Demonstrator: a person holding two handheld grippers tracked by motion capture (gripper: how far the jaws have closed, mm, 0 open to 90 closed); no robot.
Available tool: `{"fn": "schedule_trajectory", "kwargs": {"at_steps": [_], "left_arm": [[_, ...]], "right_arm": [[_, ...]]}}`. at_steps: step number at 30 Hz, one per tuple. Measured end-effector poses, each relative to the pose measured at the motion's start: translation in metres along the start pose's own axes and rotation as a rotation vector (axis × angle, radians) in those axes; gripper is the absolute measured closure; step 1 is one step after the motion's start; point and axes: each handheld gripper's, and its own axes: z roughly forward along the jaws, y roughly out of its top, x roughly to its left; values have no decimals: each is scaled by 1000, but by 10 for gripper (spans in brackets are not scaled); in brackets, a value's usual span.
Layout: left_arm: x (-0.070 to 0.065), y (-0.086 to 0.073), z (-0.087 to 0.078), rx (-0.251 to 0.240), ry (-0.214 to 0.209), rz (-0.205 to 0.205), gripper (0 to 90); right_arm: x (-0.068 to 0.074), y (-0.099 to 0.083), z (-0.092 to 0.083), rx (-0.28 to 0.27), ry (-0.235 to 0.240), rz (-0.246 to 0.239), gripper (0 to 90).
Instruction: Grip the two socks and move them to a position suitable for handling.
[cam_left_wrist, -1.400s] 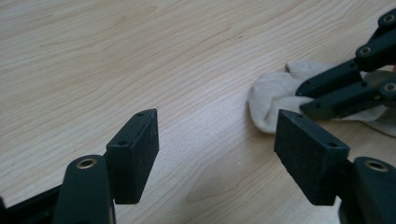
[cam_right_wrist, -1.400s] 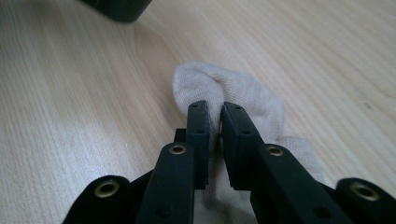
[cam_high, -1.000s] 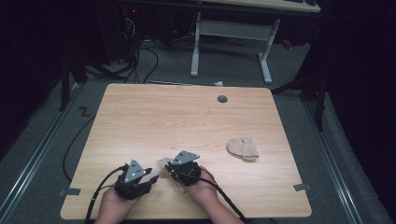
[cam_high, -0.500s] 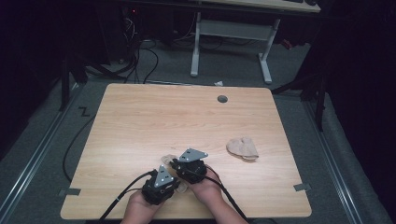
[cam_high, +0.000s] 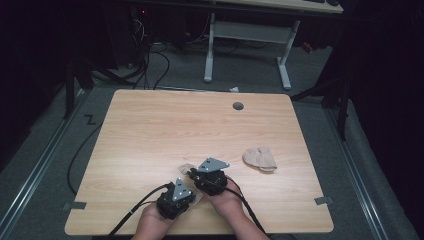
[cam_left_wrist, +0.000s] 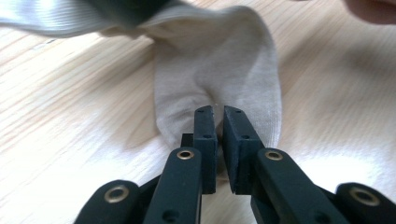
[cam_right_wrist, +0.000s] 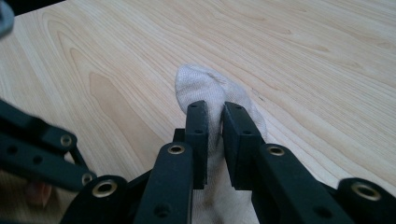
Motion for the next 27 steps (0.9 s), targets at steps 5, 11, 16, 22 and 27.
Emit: {"fn": "schedule_trajectory", "kwargs": {"at_steps": [5,11,16,22,27], "left_arm": [[10,-4,-5,10,21,-6,831],[21,-7,-8,14,36,-26,822],[31,-8,-10,22,57,-41,810],[39,-11,-13,22,63,-59,803],[40,-13,-14,11,47,-110,797]], "right_arm": [[1,-3,0,19,-9,-18,803],[2,-9,-4,46,-15,-42,800],[-1,-15,-8,60,-20,-36,800],[-5,-20,-13,70,-31,-18,800],[-9,-29,-19,90,-35,-6,799]]}}
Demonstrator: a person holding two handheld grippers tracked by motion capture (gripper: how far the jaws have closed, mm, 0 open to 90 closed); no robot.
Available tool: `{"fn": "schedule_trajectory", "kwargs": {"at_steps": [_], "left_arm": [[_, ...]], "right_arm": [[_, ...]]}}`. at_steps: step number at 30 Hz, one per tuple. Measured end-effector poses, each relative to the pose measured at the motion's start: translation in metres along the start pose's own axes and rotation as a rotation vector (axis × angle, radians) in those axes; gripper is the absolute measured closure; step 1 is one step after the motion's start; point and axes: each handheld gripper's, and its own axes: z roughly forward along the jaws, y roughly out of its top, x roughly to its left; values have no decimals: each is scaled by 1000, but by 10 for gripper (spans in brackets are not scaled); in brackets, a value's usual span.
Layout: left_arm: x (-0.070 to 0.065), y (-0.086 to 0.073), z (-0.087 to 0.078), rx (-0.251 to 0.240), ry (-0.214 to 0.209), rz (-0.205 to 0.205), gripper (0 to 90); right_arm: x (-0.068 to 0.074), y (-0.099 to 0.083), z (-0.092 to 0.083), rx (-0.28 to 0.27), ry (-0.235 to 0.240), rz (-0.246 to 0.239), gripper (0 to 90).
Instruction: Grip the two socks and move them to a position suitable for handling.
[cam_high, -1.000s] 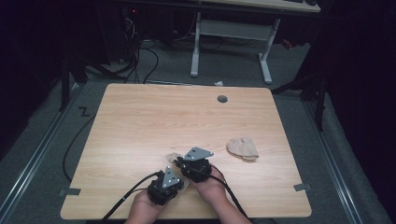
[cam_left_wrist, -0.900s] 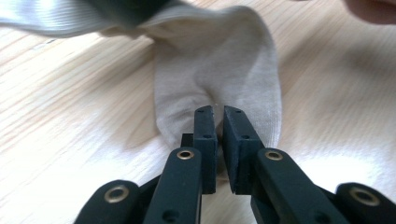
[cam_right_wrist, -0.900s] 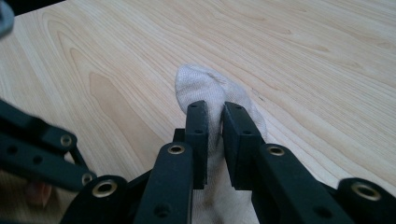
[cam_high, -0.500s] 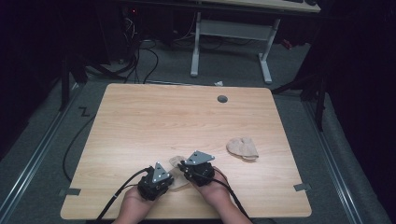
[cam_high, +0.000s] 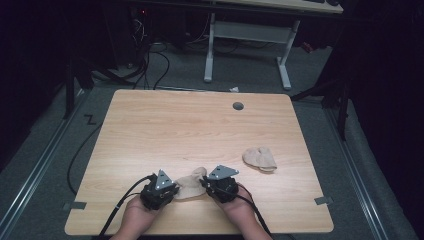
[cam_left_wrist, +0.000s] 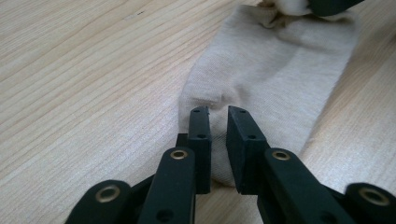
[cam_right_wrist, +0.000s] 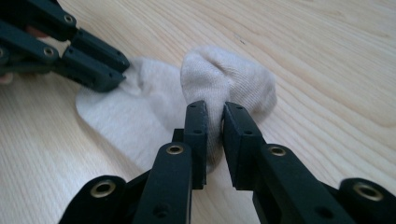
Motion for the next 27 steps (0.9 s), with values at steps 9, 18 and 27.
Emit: {"fn": "schedule_trajectory", "kwargs": {"at_steps": [9,18,27], "left_arm": [[6,1,-2,19,2,47,792],[8,2,-1,19,-10,42,786],[12,0,-2,13,-9,34,753]], "right_arm": [[-17,-22,-25,-19,-35,74,793],[-35,-14,-18,-37,-70,92,729],[-37,-14,8,67,-92,56,846]]}}
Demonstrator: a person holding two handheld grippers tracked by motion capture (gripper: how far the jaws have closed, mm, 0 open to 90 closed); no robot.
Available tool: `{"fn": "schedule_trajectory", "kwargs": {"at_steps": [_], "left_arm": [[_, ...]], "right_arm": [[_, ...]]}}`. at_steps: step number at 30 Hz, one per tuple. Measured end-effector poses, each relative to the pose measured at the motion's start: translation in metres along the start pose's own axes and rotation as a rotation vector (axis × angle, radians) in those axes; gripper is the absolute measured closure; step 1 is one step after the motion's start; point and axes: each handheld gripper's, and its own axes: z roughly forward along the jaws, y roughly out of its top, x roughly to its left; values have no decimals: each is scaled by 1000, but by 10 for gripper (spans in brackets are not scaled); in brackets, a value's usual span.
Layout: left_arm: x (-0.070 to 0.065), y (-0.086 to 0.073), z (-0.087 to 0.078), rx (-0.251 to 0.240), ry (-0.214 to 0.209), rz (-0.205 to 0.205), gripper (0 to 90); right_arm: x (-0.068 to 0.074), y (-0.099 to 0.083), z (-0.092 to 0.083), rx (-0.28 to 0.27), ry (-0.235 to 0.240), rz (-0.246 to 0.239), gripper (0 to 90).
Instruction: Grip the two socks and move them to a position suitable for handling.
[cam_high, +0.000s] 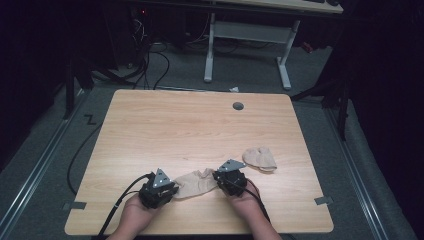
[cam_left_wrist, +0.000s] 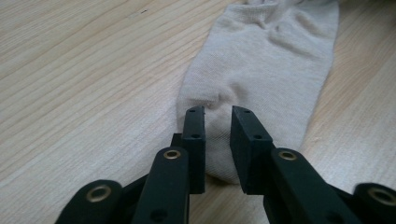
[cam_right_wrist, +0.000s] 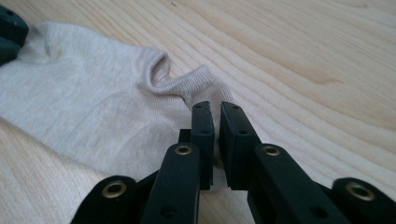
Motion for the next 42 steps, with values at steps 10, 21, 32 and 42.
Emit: {"fn": "schedule_trajectory", "kwargs": {"at_steps": [10,21,32,42], "left_arm": [[3,-3,-5,15,-15,-8,710],[-6,-5,-13,16,-15,7,623],[18,-4,-43,-55,68,-59,500],[45,-31,-67,-73,64,-161,341]], "right_arm": [[13,-20,-22,21,59,9,839],[20,-23,-35,-22,67,-14,762],[9,-20,-40,-68,-1,-24,619],[-13,10,-37,-98,-39,21,568]]}}
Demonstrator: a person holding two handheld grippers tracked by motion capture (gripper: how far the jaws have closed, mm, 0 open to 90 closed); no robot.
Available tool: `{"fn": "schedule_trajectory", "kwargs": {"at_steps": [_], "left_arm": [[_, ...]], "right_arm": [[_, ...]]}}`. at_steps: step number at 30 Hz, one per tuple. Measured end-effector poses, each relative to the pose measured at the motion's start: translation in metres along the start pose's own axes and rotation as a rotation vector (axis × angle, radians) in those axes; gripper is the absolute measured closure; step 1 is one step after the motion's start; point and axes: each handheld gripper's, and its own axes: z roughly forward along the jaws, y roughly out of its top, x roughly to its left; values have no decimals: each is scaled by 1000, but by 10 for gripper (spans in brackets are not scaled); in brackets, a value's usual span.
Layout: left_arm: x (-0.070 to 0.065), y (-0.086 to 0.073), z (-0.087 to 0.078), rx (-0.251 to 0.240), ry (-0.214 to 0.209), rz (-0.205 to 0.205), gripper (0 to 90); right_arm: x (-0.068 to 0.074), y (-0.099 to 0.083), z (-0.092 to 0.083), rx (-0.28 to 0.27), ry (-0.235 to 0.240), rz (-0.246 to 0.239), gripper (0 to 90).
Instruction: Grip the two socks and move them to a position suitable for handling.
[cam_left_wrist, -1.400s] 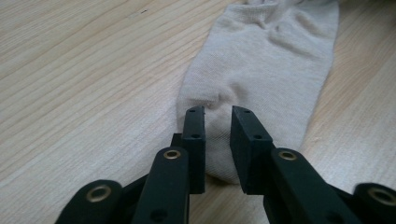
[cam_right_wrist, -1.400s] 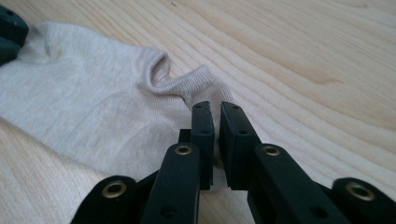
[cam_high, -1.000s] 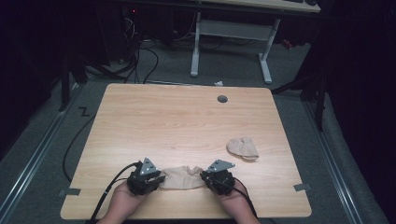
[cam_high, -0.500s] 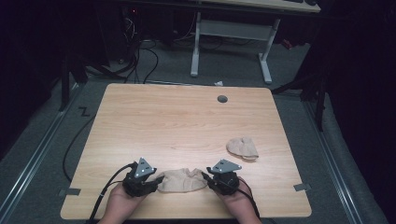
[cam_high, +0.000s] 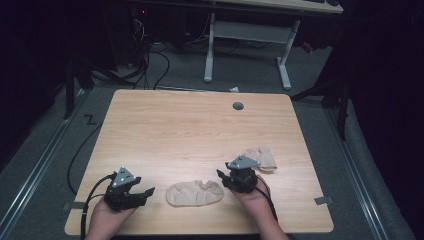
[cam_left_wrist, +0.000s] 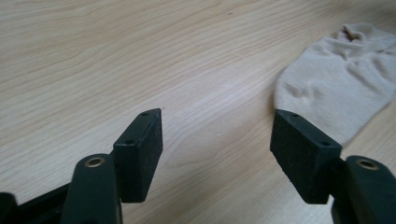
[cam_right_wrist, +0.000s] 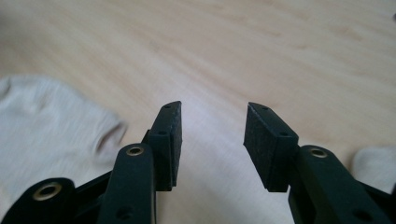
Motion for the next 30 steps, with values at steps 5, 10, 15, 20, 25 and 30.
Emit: {"fn": "schedule_trajectory", "kwargs": {"at_steps": [5,10,15,20,25,30], "left_arm": [[3,3,1,-41,41,26,329],[5,4,3,-43,39,34,315],[9,6,6,-43,32,19,316],[7,4,10,-32,12,21,319],[6,5,13,-24,1,21,318],[4,5,13,-25,-10,21,318]], "right_arm": [[-24,26,3,-37,-22,78,613],[-39,11,14,22,-75,70,627],[-69,-2,3,54,-146,125,613],[-92,-15,-3,85,-197,177,567],[-95,-21,3,108,-181,200,499],[-94,-23,14,161,-177,200,493]]}}
